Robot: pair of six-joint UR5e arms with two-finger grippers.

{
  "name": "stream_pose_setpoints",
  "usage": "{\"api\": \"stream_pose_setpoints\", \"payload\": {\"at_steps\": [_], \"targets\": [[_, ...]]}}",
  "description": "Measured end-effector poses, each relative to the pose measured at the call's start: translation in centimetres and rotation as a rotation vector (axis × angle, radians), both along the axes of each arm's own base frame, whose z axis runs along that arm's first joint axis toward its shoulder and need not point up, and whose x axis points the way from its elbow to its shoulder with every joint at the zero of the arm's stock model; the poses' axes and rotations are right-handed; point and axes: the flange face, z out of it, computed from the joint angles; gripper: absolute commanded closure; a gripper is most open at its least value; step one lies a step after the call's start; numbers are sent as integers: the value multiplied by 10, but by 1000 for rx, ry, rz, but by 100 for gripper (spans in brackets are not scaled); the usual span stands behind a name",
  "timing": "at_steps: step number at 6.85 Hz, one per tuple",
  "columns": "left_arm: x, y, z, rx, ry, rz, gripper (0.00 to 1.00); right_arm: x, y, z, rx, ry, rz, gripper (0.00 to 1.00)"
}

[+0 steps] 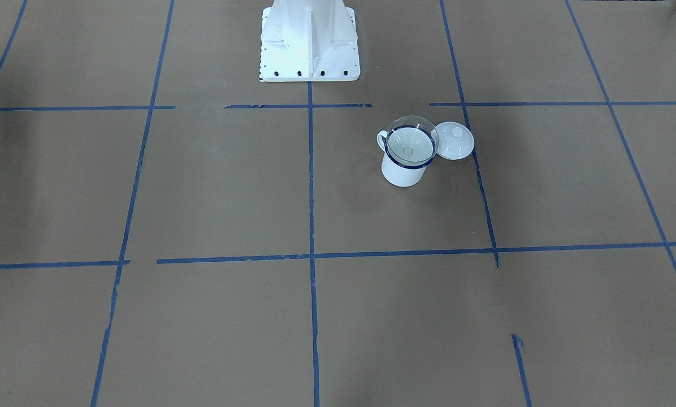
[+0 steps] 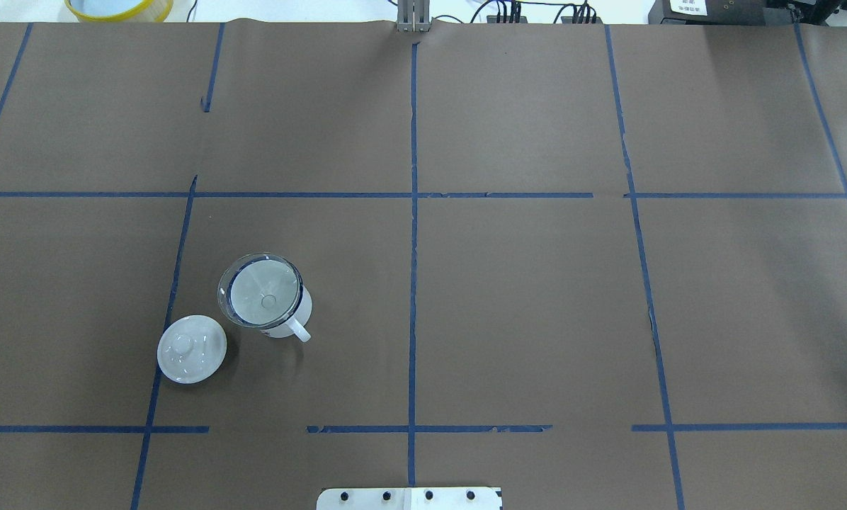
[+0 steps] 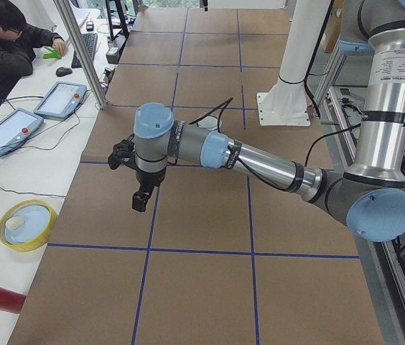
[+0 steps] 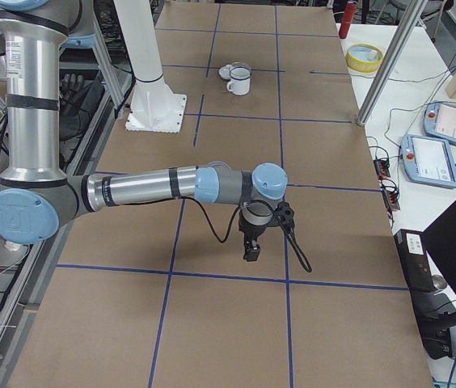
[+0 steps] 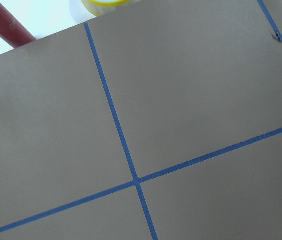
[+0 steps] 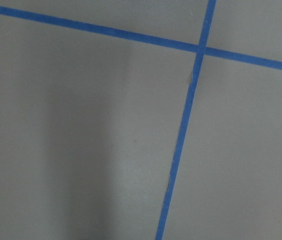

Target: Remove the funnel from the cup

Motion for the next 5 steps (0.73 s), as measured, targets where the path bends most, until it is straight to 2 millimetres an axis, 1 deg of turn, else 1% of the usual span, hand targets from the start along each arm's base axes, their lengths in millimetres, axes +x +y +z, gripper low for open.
{"api": "stream_pose_setpoints", "payload": {"at_steps": [1,2,3,4,5], "targets": [[21,-5,-17,-22,26,-37,0,0,0,0,0,0,0,0],[66,-11,-43,-72,62,-65,0,0,0,0,0,0,0,0],[128,-12,-83,-145,111,-103,0,0,0,0,0,0,0,0],[190,-9,-126,-222,168,-141,0,0,0,0,0,0,0,0],[264,-2,-177,-316,232,-180,0,0,0,0,0,0,0,0]]}}
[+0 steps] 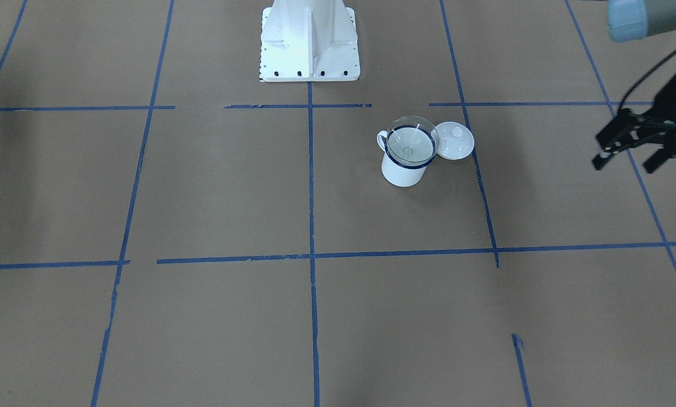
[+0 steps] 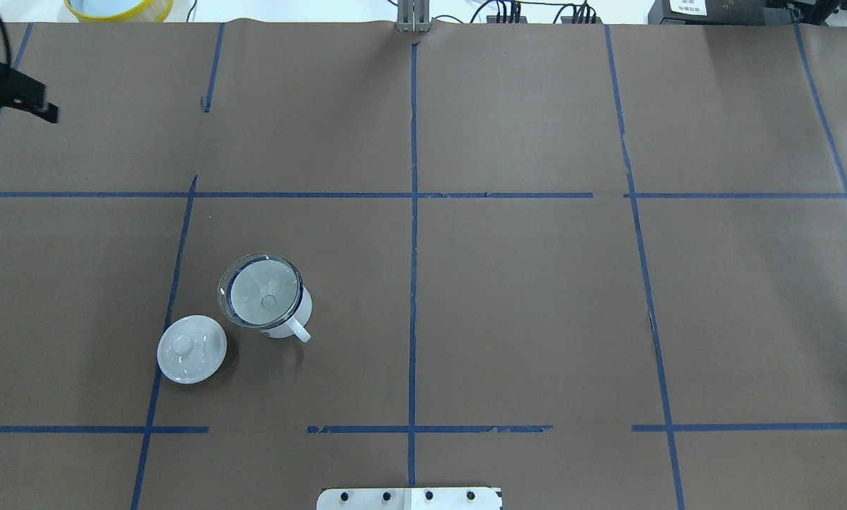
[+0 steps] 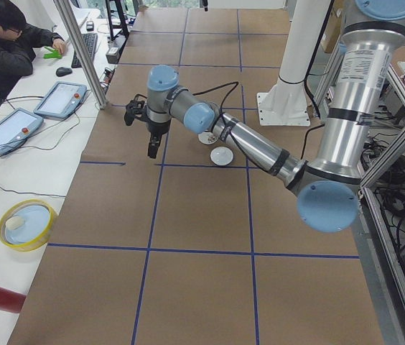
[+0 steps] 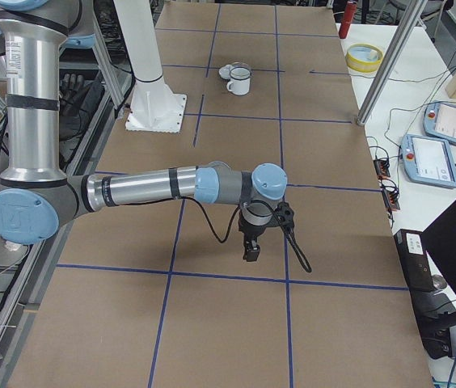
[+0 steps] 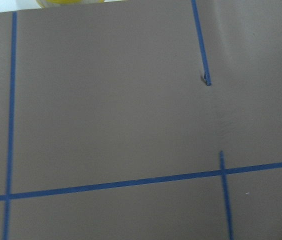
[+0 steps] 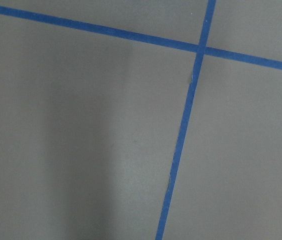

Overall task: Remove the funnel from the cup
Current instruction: 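Move the left gripper down over the glass funnel in the mug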

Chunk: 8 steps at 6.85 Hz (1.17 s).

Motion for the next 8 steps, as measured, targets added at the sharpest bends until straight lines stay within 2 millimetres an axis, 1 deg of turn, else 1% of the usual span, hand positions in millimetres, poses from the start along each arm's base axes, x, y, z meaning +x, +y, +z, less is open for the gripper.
{"api": "stream_pose_setpoints", "payload": {"at_steps": [1,2,3,4,5,6,7,8], "targets": [[68,14,-44,-83,43,-29,0,0,0,0,0,0,0,0],[131,34,-79,-154,54,-52,0,0,0,0,1,0,0,0],[184,58,-102,-203,32,-64,0,0,0,0,1,0,0,0],[225,81,-111,-233,-3,-63,0,0,0,0,1,0,0,0],[256,96,-109,-261,-38,-54,7,0,0,0,0,0,0,0],[279,105,-104,-280,-66,-45,20,0,0,0,0,0,0,0],[291,110,-97,-291,-85,-37,36,0,0,0,1,0,0,0],[297,113,-93,-297,-96,-32,60,0,0,-1,1,0,0,0]]}}
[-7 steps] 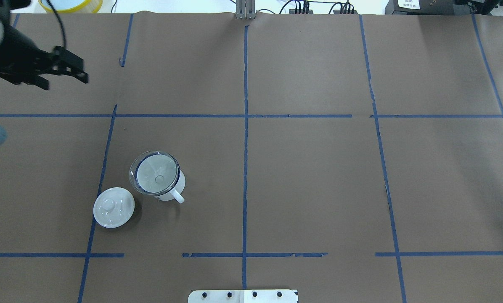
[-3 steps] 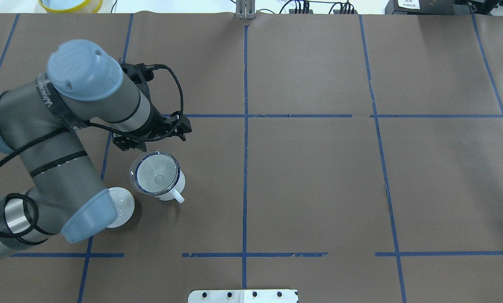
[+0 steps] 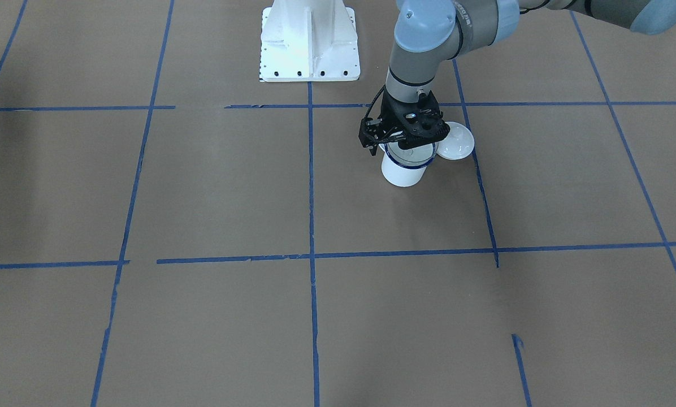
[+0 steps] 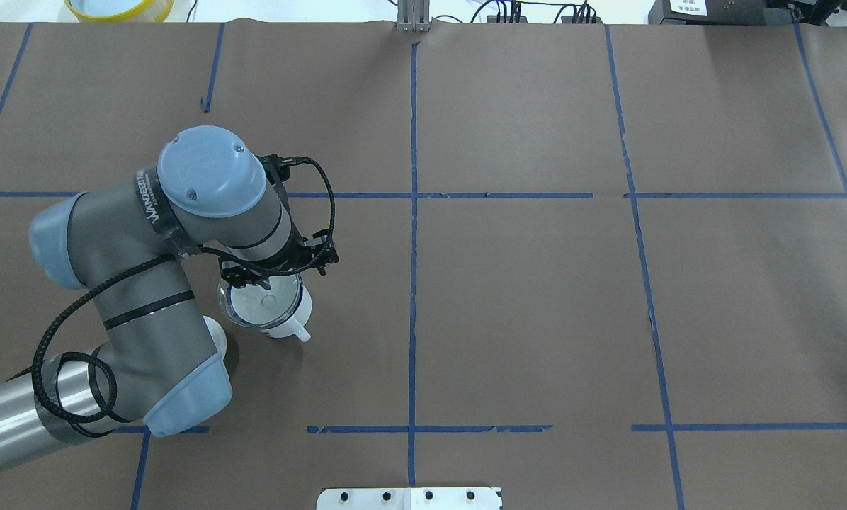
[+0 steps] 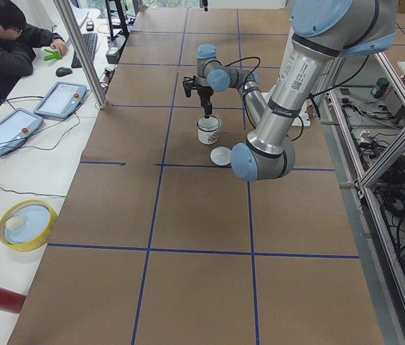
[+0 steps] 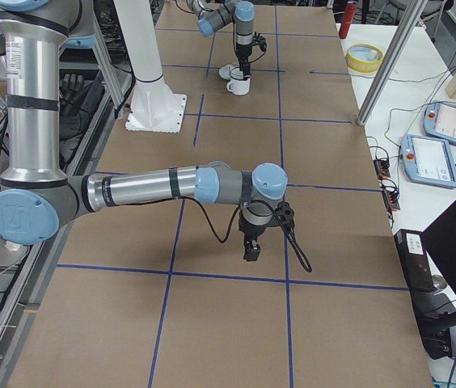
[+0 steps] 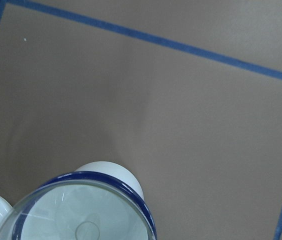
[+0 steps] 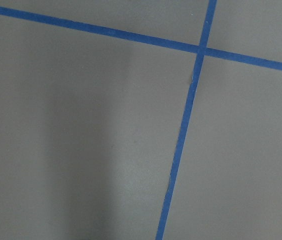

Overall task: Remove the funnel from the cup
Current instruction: 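Move the left gripper down over the glass funnel in the mug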

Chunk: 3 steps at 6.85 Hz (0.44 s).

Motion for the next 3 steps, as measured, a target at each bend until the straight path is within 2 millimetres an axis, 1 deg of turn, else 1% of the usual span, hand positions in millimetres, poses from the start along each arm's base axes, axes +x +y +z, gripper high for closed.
{"api": "stream_pose_setpoints", "payload": {"at_steps": [1,2,3], "targets": [[3,2,1,-2,-3,5,95,0,0,0,0,0,0,0],[3,3,1,-5,-6,7,100,0,0,0,0,0,0,0],[2,4,0,-9,-13,8,100,0,0,0,-1,0,0,0]]}}
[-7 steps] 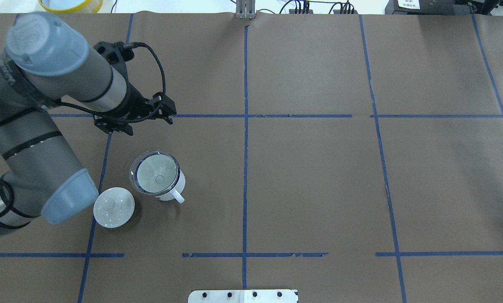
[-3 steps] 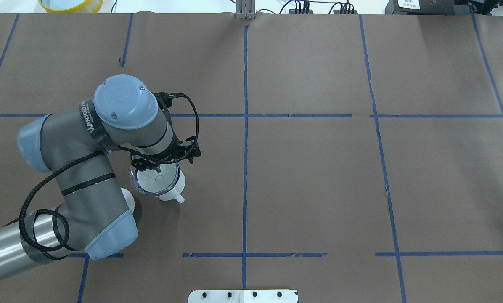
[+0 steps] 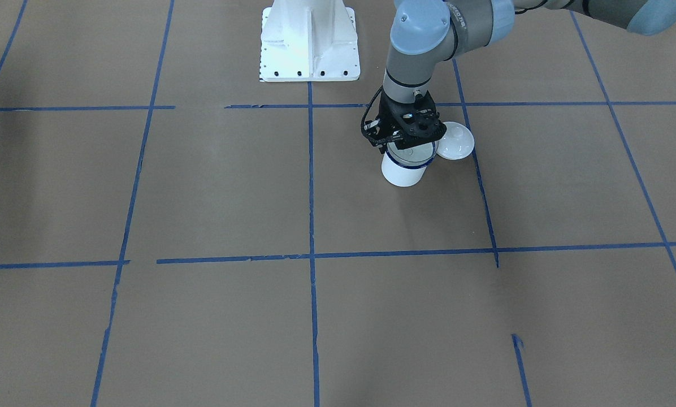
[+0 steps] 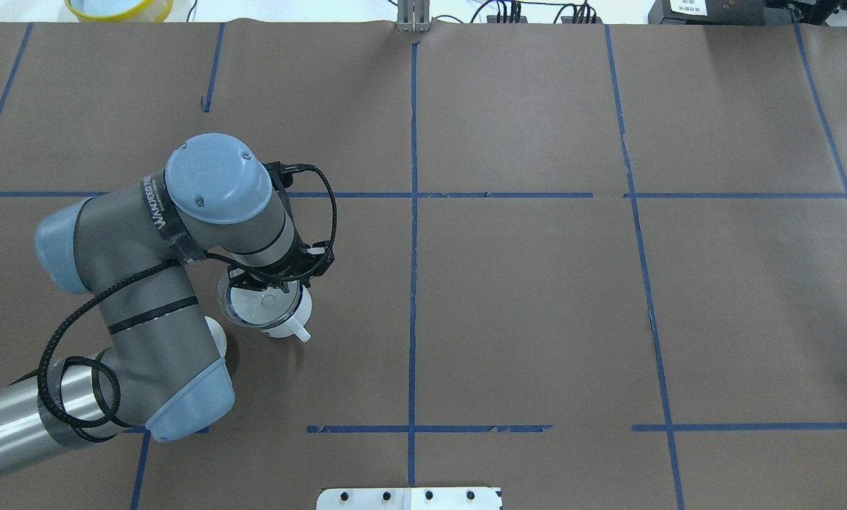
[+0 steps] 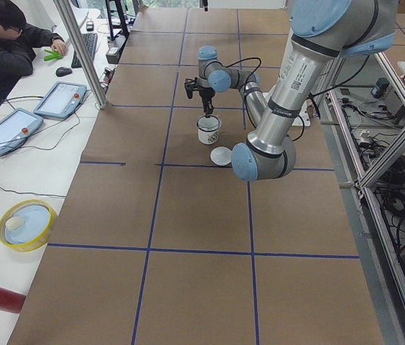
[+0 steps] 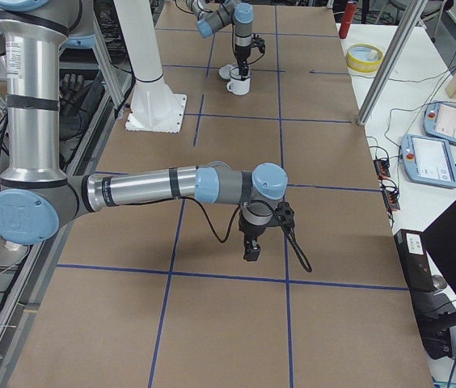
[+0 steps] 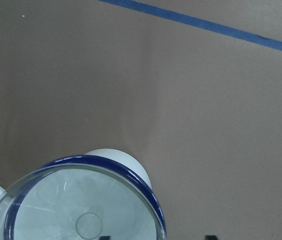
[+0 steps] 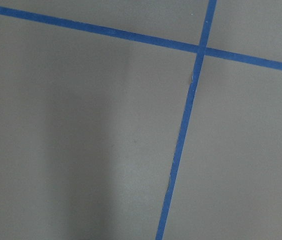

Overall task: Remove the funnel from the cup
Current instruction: 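Move the left gripper down over the glass funnel in the mug, then close the left gripper on the funnel and lift it out, then carry the funnel farther from the robot and set it down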

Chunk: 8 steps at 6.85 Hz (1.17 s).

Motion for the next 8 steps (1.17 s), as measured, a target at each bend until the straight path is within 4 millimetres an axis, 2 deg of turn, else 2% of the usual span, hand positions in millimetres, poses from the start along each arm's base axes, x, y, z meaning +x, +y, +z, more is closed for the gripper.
{"api": "stream_pose_setpoints", "payload": {"at_steps": [2,3,4,5,6,7,8], "targets": [[-6,4,-8,-2,-9,4,100,0,0,0,0,0,0,0],[-17,11,-24,3,-5,5,100,0,0,0,0,0,0,0],[-35,18,-51,9,3,0,100,0,0,0,0,0,0,0],[-59,12,-84,17,12,-34,100,0,0,0,0,0,0,0],[-91,-9,-110,27,22,-119,100,0,0,0,0,0,0,0],[-119,-34,-122,30,35,-251,100,0,0,0,0,0,0,0],[-135,-56,-122,22,67,-397,100,0,0,0,0,0,0,0]]}}
